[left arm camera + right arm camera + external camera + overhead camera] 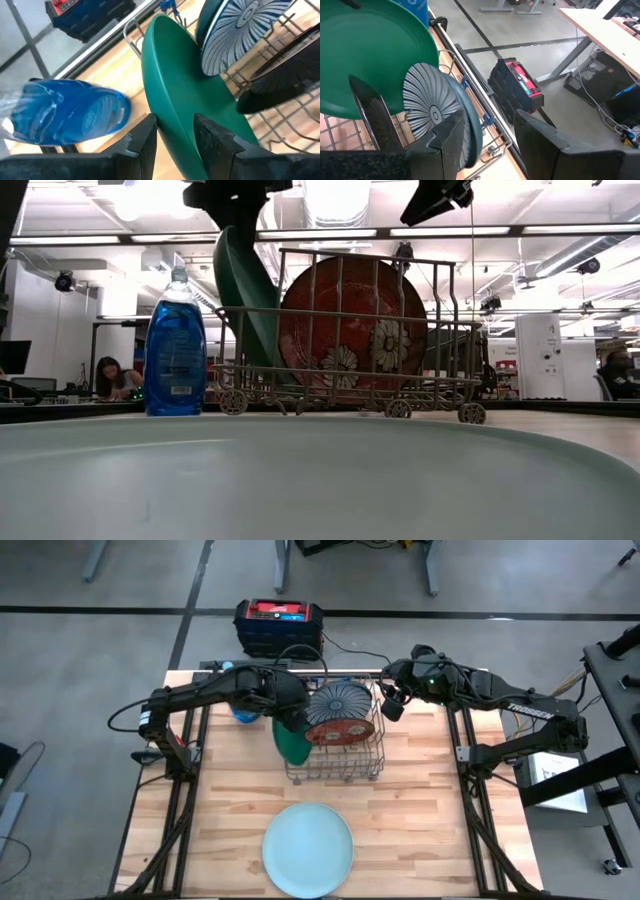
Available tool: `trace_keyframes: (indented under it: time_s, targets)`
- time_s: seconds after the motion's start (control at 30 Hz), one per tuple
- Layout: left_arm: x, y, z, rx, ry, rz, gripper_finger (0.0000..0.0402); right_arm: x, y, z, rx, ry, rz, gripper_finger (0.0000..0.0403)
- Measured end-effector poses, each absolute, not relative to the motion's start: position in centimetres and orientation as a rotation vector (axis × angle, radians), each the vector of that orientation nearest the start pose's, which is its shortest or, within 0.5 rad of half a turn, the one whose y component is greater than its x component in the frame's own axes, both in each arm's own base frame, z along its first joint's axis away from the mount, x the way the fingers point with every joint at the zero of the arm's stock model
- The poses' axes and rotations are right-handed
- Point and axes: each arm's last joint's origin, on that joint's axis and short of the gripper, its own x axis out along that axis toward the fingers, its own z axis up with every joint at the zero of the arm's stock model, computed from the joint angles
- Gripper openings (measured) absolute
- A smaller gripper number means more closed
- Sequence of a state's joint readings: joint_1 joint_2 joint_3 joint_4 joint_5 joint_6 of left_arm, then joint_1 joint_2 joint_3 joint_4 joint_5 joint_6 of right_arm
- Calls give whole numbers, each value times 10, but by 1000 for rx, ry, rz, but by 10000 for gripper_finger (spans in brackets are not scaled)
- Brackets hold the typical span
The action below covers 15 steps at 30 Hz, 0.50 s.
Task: Sort dishes
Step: Put the green plate into the gray dishwasher rack
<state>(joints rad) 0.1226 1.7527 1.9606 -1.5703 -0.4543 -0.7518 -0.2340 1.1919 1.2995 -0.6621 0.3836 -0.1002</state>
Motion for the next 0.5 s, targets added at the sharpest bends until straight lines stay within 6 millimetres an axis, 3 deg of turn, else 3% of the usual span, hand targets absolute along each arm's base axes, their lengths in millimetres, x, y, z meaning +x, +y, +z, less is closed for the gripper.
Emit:
trace_keyframes:
  time_s: [0.5]
  targets:
    - [321,53,390,-338,1105,858,116,230,-66,382,-92,597,-583,163]
